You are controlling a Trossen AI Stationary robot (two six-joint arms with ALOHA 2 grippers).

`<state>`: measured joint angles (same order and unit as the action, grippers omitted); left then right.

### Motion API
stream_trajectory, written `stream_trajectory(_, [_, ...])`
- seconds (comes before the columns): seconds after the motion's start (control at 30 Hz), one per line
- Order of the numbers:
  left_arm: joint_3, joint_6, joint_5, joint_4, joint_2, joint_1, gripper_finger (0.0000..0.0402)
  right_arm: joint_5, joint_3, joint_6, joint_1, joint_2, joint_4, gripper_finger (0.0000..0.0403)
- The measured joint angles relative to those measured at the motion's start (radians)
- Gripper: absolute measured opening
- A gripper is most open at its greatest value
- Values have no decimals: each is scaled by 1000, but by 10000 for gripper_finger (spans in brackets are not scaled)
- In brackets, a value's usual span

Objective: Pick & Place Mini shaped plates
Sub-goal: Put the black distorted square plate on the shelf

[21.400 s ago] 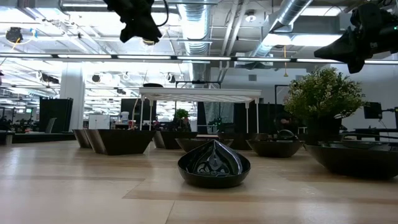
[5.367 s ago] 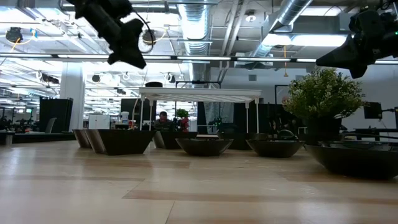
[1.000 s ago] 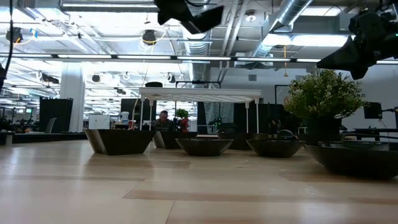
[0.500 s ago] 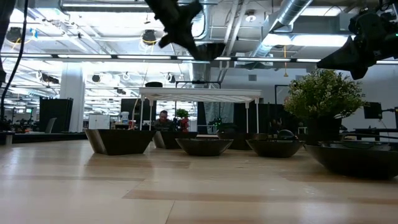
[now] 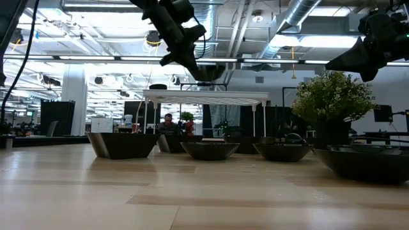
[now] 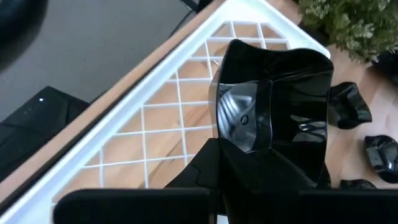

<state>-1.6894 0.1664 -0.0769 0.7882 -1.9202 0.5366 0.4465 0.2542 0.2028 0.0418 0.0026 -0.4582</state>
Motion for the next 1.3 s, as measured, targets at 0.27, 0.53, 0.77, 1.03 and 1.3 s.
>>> stream_trajectory(0.27, [0, 24, -11, 66, -28, 20, 4, 0, 0, 0, 0, 0, 0, 1])
stream_trajectory(0.53, [1, 33, -53, 73, -29, 38, 6, 0, 0, 0, 0, 0, -1, 1])
stream_trajectory(0.77, [2, 33, -53, 79, -42, 38, 7, 0, 0, 0, 0, 0, 0, 1])
stream_trajectory(1.03, [3, 33, -53, 79, -45, 44, 7, 0, 0, 0, 0, 0, 0, 1])
stream_trajectory(1.3, [3, 25, -51, 79, -45, 48, 7, 0, 0, 0, 0, 0, 0, 1])
